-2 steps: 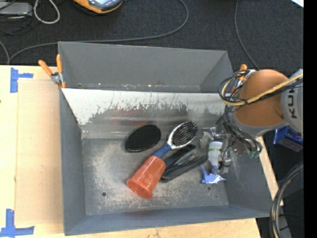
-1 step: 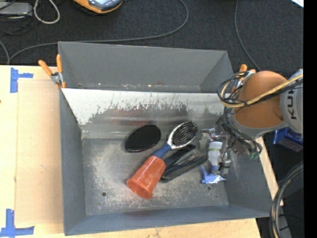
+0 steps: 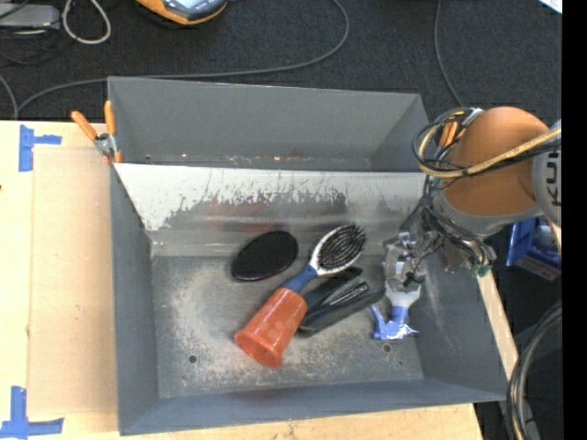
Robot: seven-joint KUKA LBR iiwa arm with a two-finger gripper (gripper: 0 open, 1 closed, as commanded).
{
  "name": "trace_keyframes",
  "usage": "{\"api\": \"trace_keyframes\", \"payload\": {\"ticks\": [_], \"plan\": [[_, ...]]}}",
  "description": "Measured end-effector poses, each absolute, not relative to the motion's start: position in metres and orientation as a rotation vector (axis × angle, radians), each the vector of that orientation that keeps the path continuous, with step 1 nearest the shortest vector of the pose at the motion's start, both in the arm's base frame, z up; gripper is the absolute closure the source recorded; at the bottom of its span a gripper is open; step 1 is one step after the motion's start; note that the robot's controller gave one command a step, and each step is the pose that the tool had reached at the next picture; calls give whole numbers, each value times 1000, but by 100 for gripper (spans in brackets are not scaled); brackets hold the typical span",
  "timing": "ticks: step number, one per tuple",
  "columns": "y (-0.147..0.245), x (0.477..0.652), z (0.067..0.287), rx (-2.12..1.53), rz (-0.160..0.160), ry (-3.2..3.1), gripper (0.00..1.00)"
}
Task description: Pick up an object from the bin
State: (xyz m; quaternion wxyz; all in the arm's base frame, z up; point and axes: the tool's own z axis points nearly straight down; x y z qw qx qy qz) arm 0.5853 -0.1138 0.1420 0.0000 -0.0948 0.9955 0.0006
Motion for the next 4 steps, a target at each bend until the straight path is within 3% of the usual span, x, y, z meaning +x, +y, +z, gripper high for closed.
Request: {"api": "trace_keyframes", "payload": {"ticks": [1, 2, 3, 4], "plan": [[-114, 585, 142, -296, 2, 3128, 0], [-114, 585, 142, -296, 2, 3128, 0], [-99, 544, 103, -458, 4, 3110, 0], [-69, 573, 92, -483, 1, 3101, 0]]}}
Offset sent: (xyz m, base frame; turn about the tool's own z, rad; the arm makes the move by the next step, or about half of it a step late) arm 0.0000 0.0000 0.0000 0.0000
